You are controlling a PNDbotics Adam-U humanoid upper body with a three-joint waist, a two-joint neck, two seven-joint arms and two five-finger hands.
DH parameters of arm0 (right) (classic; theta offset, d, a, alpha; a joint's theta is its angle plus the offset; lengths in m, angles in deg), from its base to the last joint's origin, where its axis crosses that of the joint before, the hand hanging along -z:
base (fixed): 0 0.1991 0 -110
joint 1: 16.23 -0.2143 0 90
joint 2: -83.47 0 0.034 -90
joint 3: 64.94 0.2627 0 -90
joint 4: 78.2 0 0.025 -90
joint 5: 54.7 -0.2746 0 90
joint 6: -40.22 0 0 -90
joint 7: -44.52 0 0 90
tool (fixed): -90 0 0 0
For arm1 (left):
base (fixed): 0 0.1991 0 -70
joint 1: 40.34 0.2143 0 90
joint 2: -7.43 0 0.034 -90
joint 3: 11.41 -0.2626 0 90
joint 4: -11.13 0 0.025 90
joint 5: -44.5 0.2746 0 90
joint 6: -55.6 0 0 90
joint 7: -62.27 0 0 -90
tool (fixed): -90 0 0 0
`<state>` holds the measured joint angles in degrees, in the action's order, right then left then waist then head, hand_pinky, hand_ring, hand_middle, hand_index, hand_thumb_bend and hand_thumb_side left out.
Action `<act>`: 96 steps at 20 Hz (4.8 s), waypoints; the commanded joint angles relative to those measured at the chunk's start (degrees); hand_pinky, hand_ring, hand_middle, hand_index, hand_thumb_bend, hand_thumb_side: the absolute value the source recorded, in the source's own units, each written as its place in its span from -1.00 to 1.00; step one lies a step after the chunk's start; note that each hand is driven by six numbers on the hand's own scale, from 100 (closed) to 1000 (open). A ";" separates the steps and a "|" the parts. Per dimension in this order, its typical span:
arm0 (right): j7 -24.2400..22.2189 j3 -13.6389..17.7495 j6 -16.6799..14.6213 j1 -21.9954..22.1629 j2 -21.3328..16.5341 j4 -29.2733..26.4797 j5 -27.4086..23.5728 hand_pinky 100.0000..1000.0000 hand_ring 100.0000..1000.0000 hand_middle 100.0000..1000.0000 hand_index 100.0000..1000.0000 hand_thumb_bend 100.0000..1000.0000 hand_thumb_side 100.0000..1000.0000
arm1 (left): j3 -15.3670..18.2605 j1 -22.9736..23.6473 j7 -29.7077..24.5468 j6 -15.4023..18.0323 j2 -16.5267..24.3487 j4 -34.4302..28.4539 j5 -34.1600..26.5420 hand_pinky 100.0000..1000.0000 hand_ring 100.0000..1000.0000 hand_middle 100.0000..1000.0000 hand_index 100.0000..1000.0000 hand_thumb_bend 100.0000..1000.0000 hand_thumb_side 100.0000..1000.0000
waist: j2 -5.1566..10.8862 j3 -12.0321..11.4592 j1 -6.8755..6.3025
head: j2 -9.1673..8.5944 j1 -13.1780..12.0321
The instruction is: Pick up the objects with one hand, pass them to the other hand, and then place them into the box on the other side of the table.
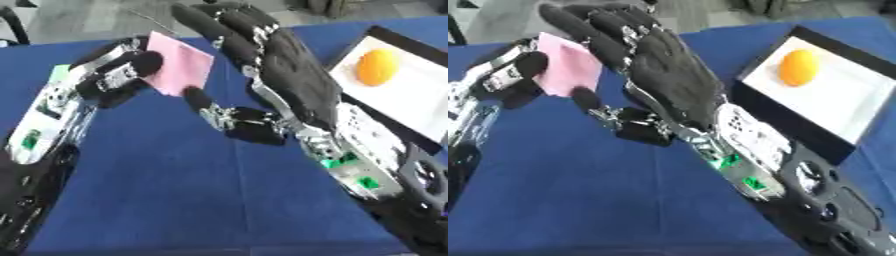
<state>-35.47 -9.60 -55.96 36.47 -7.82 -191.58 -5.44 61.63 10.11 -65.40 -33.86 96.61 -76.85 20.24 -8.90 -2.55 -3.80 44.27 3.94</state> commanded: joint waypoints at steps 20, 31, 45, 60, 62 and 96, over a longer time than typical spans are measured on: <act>-6.11 0.83 -2.82 -1.08 -0.83 -1.21 -4.82 0.70 0.65 0.72 1.00 -0.71 -1.00 | 0.69 -1.49 -0.03 1.15 1.94 -0.36 0.75 0.34 -0.06 -0.10 0.05 -1.00 -0.02 | 1.04 0.56 0.09 | -0.15 -0.37; -8.78 0.98 -3.08 -1.04 -0.69 -1.21 -3.71 0.72 0.67 0.75 1.00 -0.72 -1.00 | 0.53 -1.81 -0.24 0.89 1.65 -0.48 -0.13 0.35 -0.06 -0.10 0.05 -1.00 0.00 | 1.01 0.68 0.02 | -0.15 -0.15; -6.38 0.70 -1.01 -0.09 -0.27 -1.21 -1.00 0.65 0.58 0.66 1.00 -0.73 -1.00 | -0.19 -1.01 -0.99 -1.34 -0.56 -2.01 -2.78 0.35 -0.05 -0.08 0.05 -1.00 0.08 | 1.17 0.59 -0.33 | -0.15 0.27; 2.63 1.06 4.52 0.82 0.05 -1.21 1.38 0.29 0.09 0.05 0.59 -1.00 -1.00 | -1.41 -0.12 -2.54 -3.04 -1.70 -2.57 -3.11 0.36 -0.04 -0.08 0.05 -1.00 0.16 | 1.02 0.45 -0.27 | -0.15 0.59; 5.73 1.31 5.90 0.95 0.12 -1.21 0.66 0.23 -0.01 -0.09 0.36 -1.00 -1.00 | -1.46 -0.05 -2.79 -2.99 -1.64 -2.62 -2.94 0.36 -0.04 -0.07 0.06 -1.00 0.17 | 1.01 0.46 -0.24 | -0.15 0.64; 7.14 1.34 -0.93 0.53 -0.71 -1.21 -2.53 0.26 0.01 -0.14 -0.04 -1.00 -1.00 | -0.98 -0.19 -3.88 -1.61 -1.03 -2.63 -3.88 0.37 -0.05 -0.11 0.00 -1.00 0.09 | 1.00 0.47 -0.25 | -0.15 1.06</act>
<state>-27.35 -8.37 -56.12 37.97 -8.02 -191.71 -8.30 60.23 10.85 -69.86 -35.41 94.68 -78.75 16.22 -8.87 -2.04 -4.17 44.27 5.09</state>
